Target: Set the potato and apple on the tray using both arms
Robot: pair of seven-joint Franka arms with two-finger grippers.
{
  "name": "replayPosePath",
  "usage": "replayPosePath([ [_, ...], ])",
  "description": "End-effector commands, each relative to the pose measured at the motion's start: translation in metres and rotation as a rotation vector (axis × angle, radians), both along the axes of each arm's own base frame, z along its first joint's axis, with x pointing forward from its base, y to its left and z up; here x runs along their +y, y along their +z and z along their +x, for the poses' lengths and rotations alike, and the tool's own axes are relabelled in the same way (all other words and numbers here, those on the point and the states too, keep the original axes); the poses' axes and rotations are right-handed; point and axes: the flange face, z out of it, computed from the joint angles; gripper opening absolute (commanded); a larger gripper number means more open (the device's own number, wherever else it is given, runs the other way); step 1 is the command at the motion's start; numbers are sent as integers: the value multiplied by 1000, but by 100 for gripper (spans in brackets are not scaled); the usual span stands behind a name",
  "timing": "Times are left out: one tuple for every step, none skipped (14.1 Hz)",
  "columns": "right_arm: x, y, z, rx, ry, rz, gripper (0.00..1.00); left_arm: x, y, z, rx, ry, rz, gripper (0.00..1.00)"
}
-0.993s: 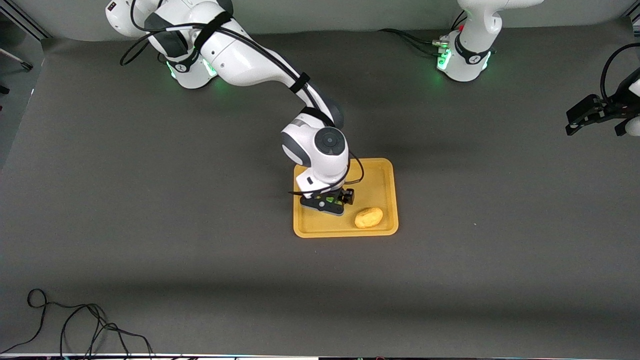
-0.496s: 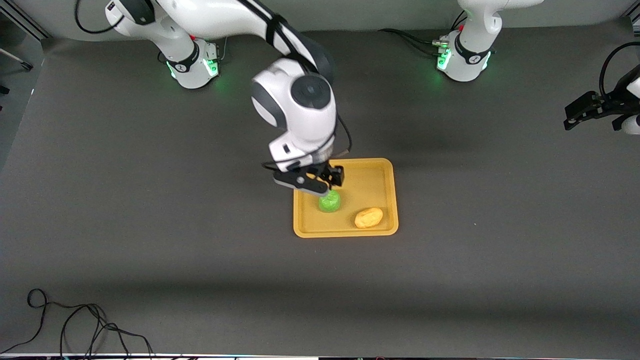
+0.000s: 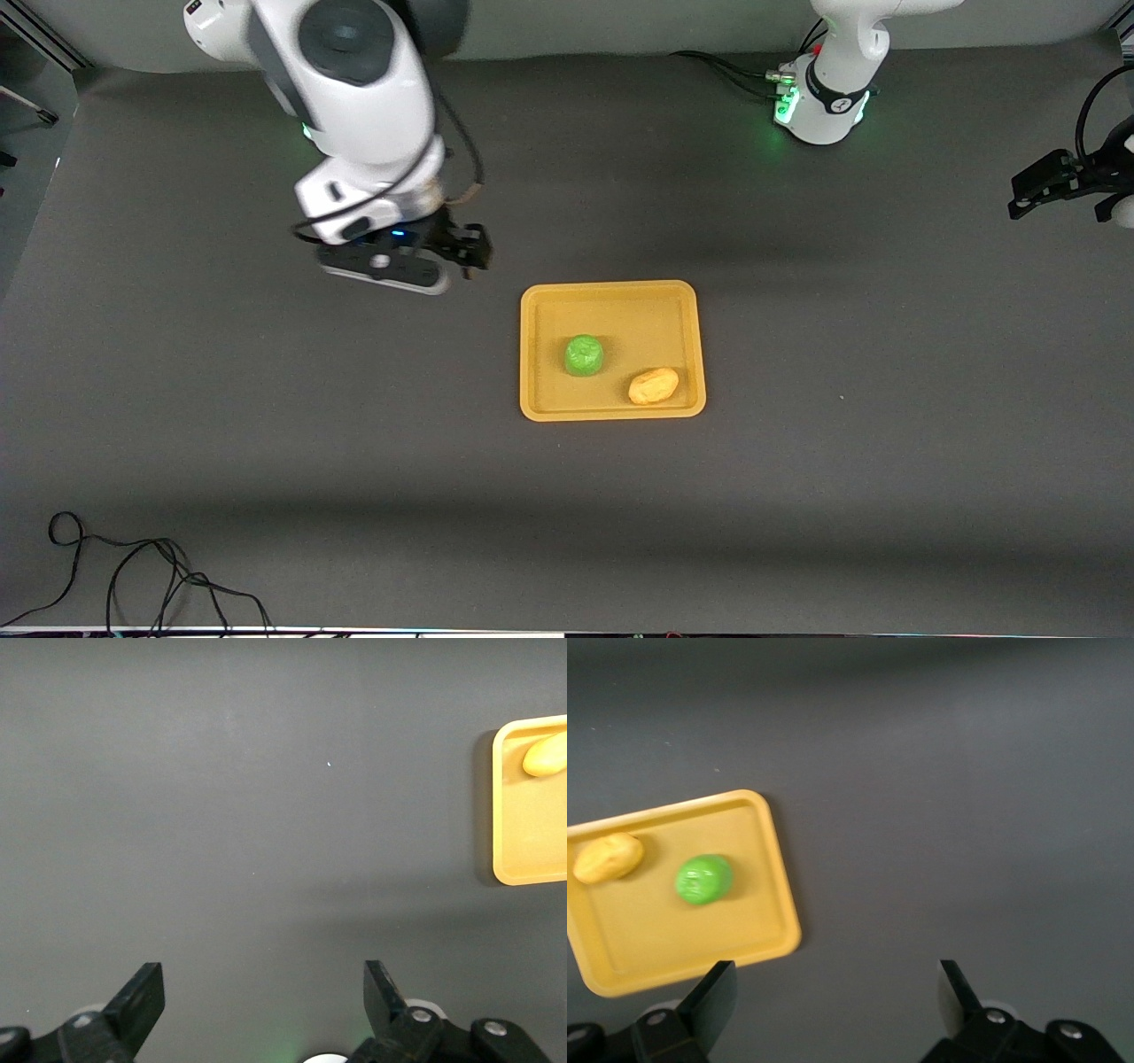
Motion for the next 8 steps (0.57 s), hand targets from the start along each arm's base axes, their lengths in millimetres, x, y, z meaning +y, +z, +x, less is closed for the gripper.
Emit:
replayPosePath([
  [-111, 25, -9, 36, 72, 77, 100, 10, 9, -2, 2, -29, -7, 100],
  [-148, 31, -8, 36, 104, 81, 100, 17, 9, -2, 2, -23, -9, 100],
  [-182, 36, -6, 37, 124, 85, 100, 18, 10, -3, 1, -25, -10, 100],
  [-210, 41, -4, 36, 150, 88, 100, 18, 10, -3, 1, -29, -10, 100],
  [-236, 44, -1, 31, 171, 90, 100, 18, 11, -3, -1, -29, -10, 100],
  [-268, 44, 4, 33, 181, 91, 100, 18, 11, -3, -2, -29, -10, 100],
  [-294, 44, 6, 34, 195, 92, 100, 19, 10, -2, -2, -28, -10, 100],
  [-315, 44, 7, 34, 192, 93, 100, 19, 9, -2, 1, -26, -11, 100],
])
